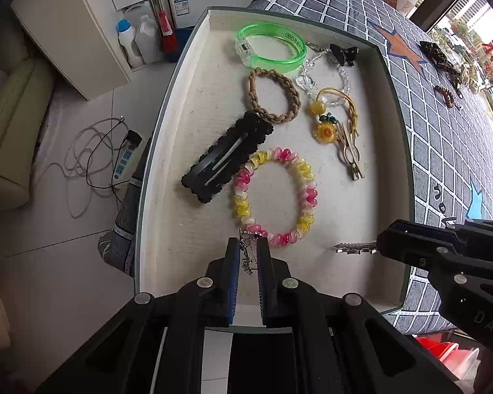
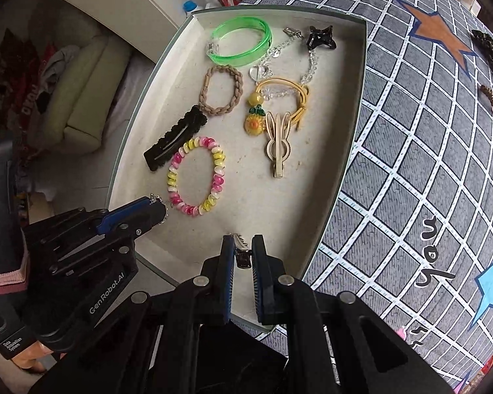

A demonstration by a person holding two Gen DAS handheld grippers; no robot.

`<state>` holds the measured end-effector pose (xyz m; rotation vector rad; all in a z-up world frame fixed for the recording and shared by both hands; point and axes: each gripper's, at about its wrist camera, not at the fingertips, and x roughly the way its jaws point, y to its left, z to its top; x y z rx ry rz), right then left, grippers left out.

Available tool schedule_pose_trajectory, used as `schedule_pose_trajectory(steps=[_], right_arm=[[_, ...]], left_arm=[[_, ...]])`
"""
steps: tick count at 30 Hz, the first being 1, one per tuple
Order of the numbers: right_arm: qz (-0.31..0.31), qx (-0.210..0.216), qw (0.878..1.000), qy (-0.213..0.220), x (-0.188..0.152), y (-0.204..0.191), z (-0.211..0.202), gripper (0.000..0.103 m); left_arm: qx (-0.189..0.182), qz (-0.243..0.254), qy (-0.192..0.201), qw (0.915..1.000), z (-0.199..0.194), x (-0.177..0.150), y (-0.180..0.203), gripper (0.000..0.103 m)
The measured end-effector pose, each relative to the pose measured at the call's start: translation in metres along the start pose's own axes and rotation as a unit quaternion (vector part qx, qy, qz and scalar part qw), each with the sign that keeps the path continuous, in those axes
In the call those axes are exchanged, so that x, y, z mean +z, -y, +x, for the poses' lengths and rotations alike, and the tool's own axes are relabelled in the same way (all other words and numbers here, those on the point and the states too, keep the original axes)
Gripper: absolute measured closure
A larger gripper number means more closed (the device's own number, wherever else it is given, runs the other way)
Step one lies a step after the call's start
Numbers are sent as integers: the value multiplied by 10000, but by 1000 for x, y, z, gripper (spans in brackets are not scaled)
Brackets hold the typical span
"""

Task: Organize jewelry
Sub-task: 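Carry the silver pin and rhinestone clip over the white tray with both tools, then open both tools to drop the silver pin and rhinestone clip in the tray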

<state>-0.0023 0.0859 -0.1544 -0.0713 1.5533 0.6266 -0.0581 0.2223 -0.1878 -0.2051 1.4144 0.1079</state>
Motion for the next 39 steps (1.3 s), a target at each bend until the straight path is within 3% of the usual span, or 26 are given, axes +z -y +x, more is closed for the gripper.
schedule_pose_trajectory(steps=[9,16,18,24,39], right_arm=[[156,-26,9999,30,21,15,10,86],[170,-184,9995,-196,22,21,28,85],[168,-193,9994,-236,21,21,31,74],[27,-155,9996,-215,15,9,30,59],[33,-383,9992,115,15,14,-23,57]], left_arm=[[174,15,-14,9998,9,3,-2,86],[297,-16,-103,9995,16,4,0,85],[304,-4,-124,9995,17,4,2,85],[352,-26,-156,9993,18,7,5,85],[306,-85,-120,9994,-4,13,10,85]])
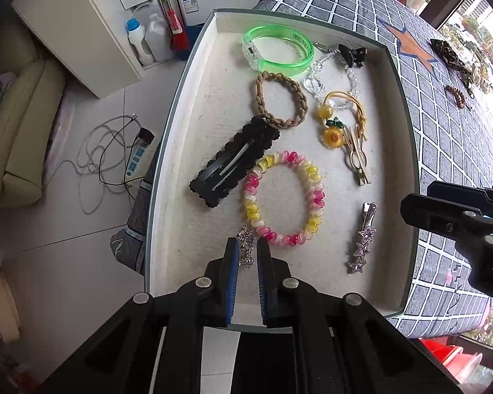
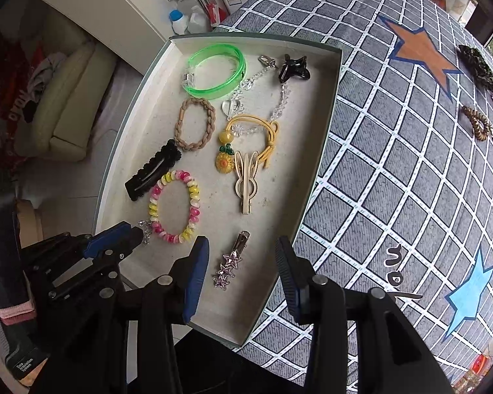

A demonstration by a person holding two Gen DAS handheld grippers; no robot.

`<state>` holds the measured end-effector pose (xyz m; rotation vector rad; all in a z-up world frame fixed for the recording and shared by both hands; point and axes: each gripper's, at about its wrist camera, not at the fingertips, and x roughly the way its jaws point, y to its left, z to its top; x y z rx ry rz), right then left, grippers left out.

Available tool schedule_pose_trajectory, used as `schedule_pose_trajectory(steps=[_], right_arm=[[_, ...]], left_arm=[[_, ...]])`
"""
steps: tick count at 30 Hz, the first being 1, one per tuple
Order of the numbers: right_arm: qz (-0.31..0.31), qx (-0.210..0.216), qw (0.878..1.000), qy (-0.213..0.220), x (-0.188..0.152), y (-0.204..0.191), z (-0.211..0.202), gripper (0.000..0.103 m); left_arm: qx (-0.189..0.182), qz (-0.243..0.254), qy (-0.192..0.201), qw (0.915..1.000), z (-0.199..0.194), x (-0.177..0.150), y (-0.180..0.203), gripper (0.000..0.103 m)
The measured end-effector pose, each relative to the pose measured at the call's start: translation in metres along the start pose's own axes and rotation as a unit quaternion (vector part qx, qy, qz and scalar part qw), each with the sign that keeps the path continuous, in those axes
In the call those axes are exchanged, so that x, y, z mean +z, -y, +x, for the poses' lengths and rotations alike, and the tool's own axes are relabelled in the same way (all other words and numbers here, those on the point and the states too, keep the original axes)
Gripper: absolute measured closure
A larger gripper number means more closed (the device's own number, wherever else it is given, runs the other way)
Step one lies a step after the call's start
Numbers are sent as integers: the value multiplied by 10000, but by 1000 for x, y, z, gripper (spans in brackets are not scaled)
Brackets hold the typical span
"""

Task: Organize jewelry
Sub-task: 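Open both tools to drop the silver pin and rhinestone clip in the tray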

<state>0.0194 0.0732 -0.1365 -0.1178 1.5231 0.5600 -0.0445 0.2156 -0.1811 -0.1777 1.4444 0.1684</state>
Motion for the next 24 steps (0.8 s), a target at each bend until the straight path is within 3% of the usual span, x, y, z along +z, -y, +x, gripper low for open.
schedule_pose_trajectory(steps=[20,21,22,24], right_arm=[[275,-147,9994,155,-13,19,-31,57],[279,-156,9994,153,-13,19,-32,57],[281,-169,9994,149,-14,20,-33,57],[286,-174,9993,158,-14,19,-35,57]], left_arm=[[81,186,57,9998,-26,-6,14,83],[97,179,65,9998,-27,-7,14,51],[167,143,91,9997,-29,-7,13,0],[351,139,299,9988,-37,-8,14,0]])
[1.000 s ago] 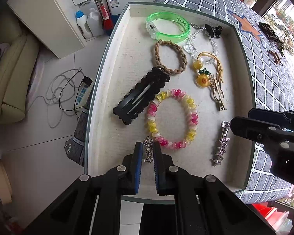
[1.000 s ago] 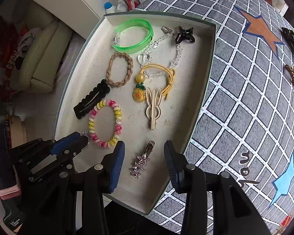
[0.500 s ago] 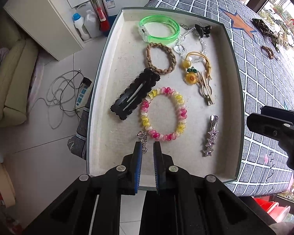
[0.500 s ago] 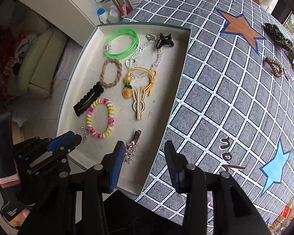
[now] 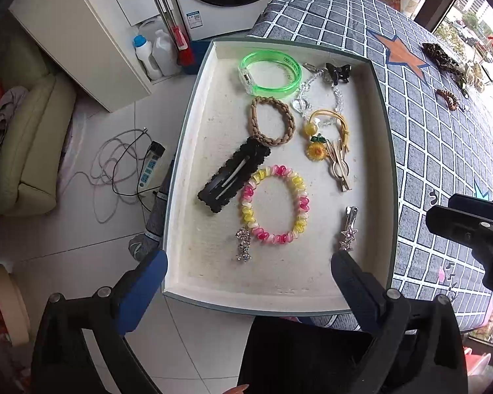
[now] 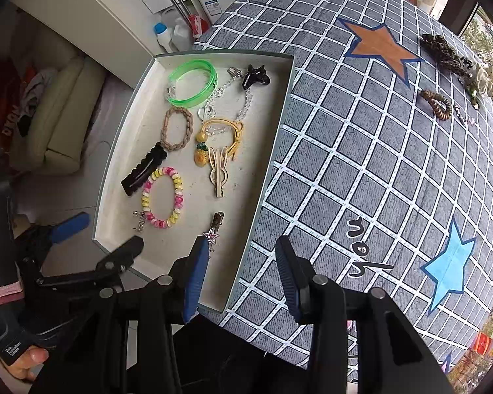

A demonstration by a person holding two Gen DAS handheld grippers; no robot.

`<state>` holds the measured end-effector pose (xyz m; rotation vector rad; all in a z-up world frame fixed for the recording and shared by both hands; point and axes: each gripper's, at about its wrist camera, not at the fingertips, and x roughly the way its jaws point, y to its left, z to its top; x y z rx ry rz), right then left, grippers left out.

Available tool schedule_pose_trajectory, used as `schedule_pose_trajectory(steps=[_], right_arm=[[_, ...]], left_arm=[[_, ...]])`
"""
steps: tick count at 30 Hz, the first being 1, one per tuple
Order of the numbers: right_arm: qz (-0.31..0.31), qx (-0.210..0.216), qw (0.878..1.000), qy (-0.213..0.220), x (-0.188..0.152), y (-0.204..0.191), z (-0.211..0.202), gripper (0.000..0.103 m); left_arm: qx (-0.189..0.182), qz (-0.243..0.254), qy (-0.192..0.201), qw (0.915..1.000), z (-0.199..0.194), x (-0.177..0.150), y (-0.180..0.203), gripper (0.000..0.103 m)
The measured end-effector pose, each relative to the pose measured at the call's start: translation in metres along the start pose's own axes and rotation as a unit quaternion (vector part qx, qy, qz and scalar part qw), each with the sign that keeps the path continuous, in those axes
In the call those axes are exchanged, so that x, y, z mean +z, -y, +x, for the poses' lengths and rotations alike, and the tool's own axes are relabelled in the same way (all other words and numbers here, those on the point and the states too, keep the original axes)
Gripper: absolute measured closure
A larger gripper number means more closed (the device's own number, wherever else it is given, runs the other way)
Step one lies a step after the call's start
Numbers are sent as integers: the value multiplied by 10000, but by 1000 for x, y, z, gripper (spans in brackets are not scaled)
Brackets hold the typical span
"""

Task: Organize jewelry

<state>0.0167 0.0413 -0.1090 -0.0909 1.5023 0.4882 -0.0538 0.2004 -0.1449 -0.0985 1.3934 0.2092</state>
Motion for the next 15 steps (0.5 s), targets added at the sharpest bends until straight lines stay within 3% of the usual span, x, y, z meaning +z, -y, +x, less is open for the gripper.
schedule_pose_trajectory(steps=[11,13,14,15], right_arm=[[-86,-155,9998,-87,0,-5,-8,57],[-135,-213,9996,-110,0,-7,-11,51],[-166,-233,9995,-96,1,-9,-13,39],[-202,-234,9995,-59,2,-10,-17,35]], left_arm=[[33,-55,78,9999,-18,1,-7,0],[90,-34,172,9998,-25,1,-8,0],[136,-22,204,9997,-29,2,-9,0],[171,-21,225,9996,-32,2,-10,0]])
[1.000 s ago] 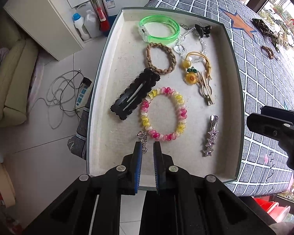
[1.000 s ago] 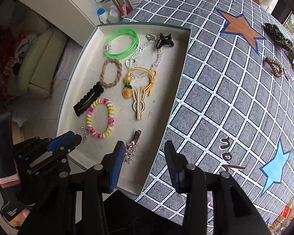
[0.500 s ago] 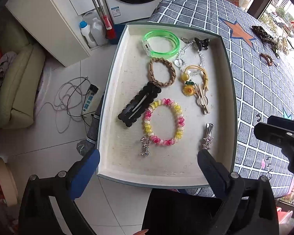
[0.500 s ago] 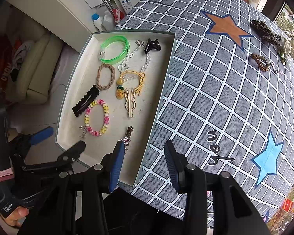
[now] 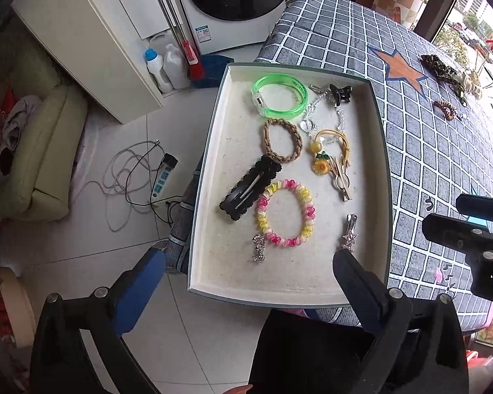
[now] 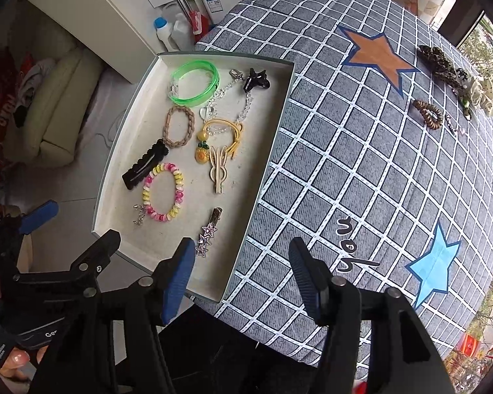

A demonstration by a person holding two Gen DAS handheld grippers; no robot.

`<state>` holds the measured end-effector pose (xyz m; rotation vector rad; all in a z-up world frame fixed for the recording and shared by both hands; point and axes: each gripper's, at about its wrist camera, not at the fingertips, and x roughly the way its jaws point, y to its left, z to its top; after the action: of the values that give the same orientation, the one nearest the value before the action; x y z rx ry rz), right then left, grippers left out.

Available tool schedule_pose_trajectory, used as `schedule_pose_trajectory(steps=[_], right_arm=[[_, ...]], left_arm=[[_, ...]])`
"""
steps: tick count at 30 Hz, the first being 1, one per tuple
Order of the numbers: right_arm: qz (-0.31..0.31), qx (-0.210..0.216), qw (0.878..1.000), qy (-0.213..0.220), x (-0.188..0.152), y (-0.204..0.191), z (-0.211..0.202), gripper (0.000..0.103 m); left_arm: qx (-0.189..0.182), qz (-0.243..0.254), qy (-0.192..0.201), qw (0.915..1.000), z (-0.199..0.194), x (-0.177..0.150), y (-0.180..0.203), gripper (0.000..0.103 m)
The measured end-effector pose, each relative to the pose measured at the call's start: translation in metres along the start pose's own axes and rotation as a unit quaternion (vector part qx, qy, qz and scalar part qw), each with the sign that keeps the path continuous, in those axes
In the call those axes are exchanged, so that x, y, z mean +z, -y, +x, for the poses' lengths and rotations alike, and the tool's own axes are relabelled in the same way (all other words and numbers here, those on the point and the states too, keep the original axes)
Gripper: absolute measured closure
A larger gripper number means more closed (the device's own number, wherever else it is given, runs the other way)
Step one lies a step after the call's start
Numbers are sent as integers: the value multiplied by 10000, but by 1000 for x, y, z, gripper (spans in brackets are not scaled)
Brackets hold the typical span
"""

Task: Organize jewelry

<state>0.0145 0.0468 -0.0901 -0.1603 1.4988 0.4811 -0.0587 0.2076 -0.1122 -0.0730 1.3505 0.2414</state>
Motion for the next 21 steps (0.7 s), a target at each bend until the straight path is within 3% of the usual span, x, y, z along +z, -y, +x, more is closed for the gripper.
schedule_pose_trajectory(steps=[5,8,21], right_arm=[[-206,-86,9997,134,6,-10,-20,34],[-302,-96,9992,260,10,-15,-36,25],[-563,-267,9947,823,20,-34,-91,15]], left_arm=[[-66,-138,148,9998,-22,5,-11,0],[-198,-232,229,9993,-36,9,-18,0],[-92,-409,544,9976,-82,21,-32,0]])
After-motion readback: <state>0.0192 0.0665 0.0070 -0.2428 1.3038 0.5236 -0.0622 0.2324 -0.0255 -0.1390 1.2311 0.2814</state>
